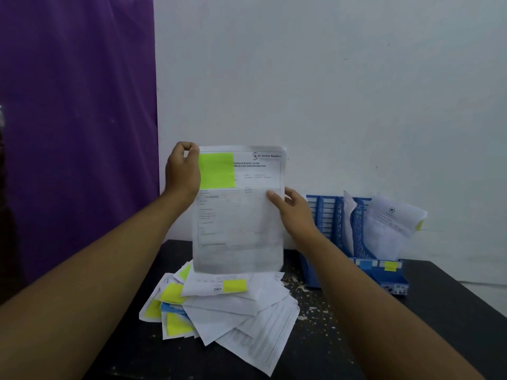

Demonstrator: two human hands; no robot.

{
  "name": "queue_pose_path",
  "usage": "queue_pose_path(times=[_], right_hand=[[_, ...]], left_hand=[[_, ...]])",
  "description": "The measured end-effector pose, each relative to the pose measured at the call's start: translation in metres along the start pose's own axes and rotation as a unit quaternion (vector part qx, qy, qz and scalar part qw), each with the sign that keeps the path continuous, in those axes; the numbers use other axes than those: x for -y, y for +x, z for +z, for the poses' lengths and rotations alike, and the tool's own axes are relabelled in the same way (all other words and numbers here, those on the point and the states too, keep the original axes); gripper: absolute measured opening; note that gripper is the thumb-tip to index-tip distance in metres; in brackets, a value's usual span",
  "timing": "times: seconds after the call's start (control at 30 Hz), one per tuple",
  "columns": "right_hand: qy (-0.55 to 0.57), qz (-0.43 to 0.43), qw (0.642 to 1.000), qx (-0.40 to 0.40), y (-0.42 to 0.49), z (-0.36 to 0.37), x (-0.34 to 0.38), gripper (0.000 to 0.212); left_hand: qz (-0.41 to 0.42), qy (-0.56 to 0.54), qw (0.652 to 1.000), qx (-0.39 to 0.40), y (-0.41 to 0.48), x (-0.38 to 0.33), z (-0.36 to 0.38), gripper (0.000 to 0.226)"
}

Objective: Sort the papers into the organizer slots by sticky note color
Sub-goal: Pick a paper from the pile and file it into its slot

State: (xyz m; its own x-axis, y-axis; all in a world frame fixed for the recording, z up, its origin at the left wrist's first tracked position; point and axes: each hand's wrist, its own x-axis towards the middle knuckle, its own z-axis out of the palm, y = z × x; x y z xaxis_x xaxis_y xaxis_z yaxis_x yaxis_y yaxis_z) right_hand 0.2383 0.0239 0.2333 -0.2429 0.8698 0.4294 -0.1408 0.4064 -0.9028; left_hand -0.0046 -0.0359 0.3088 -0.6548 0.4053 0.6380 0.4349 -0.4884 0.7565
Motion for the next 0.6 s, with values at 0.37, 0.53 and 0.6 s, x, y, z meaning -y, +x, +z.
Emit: queue_pose_path(times=[0.37,0.53,0.6], right_hand=[[0.073,-0.016,0.990,-0.121,0.003,-0.030,0.011,0.017],[0.053,-0.020,0.991,-0.118,0.001,-0.037,0.015,0.016],[0.049,-0.024,0.992,-0.114,0.000,-0.039,0.017,0.017]], left_hand=[[0.025,0.019,0.978,0.205,-0.033,0.021,0.014,0.060],[0.022,0.032,0.978,0.203,-0.037,0.016,0.017,0.058],[0.016,0.034,0.977,0.211,-0.037,0.015,0.016,0.059]])
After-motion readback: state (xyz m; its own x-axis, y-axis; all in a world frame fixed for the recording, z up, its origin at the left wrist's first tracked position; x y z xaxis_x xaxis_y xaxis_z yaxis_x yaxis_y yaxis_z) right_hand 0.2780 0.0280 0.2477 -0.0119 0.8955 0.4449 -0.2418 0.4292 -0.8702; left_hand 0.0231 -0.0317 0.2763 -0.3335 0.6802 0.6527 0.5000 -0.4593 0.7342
